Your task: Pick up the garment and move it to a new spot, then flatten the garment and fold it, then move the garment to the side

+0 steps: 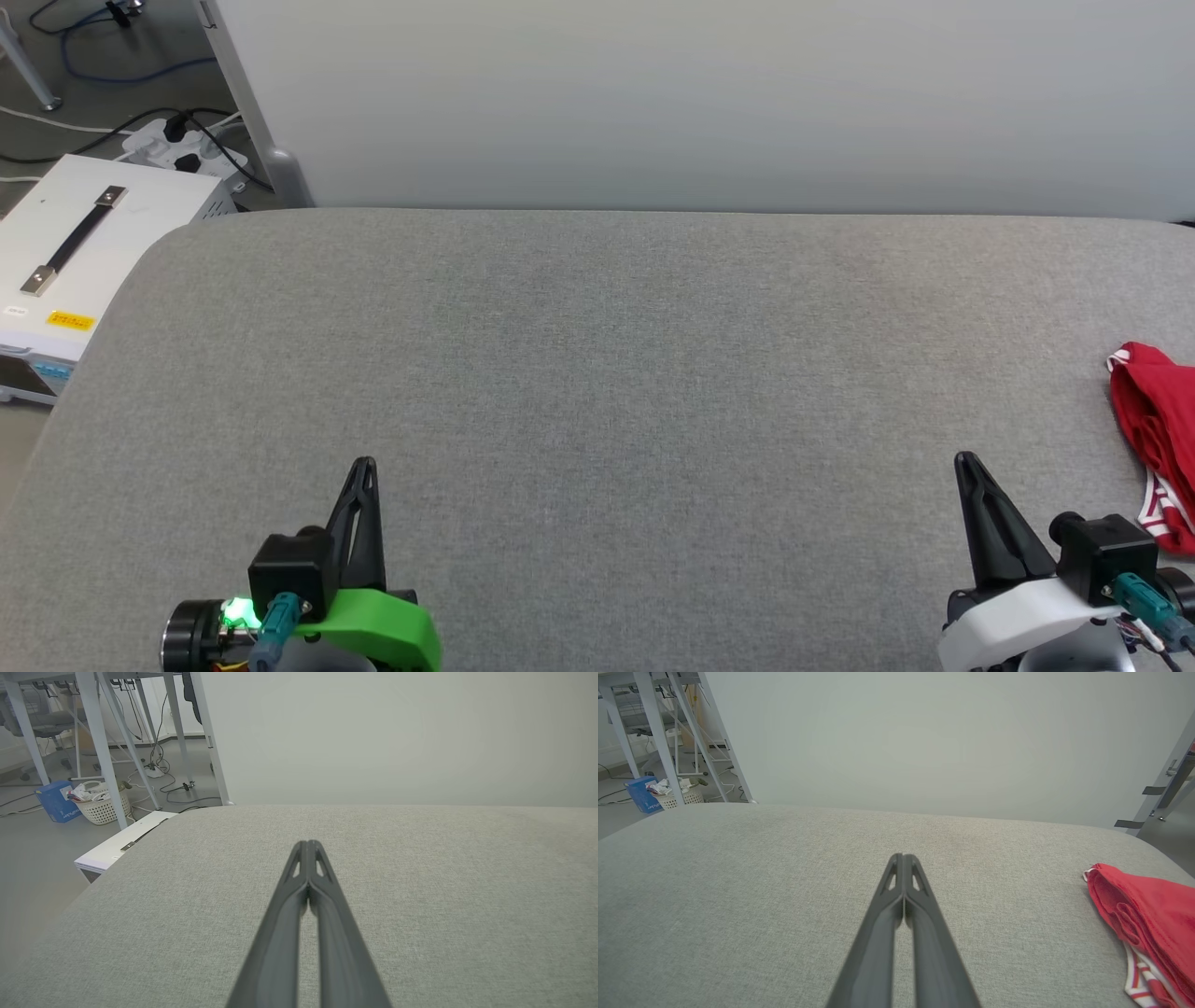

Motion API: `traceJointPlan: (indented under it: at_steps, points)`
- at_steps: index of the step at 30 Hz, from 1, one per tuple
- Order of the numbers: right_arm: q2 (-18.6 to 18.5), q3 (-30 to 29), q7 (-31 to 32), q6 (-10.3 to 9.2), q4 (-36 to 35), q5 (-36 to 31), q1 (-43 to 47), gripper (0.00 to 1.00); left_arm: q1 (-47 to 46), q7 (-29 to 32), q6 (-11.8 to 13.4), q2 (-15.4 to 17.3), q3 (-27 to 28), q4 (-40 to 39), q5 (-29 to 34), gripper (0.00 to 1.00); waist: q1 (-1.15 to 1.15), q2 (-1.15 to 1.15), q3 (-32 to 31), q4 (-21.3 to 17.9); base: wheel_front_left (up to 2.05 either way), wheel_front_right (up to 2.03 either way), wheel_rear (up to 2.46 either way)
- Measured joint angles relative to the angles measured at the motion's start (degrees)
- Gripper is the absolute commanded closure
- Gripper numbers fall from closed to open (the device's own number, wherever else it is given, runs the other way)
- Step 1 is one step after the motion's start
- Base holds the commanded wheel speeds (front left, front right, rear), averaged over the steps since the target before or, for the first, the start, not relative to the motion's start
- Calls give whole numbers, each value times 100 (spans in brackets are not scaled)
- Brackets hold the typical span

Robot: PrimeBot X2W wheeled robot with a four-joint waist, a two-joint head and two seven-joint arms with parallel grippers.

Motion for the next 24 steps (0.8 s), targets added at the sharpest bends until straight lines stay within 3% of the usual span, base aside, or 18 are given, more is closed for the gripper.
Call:
traceJointPlan:
  at_steps: [24]
  points:
    - [47,10,275,0,-32,-187,-121,100,-104,271,-32,-25,104,-26,112,100,0,0,2,-60,0,0,0]
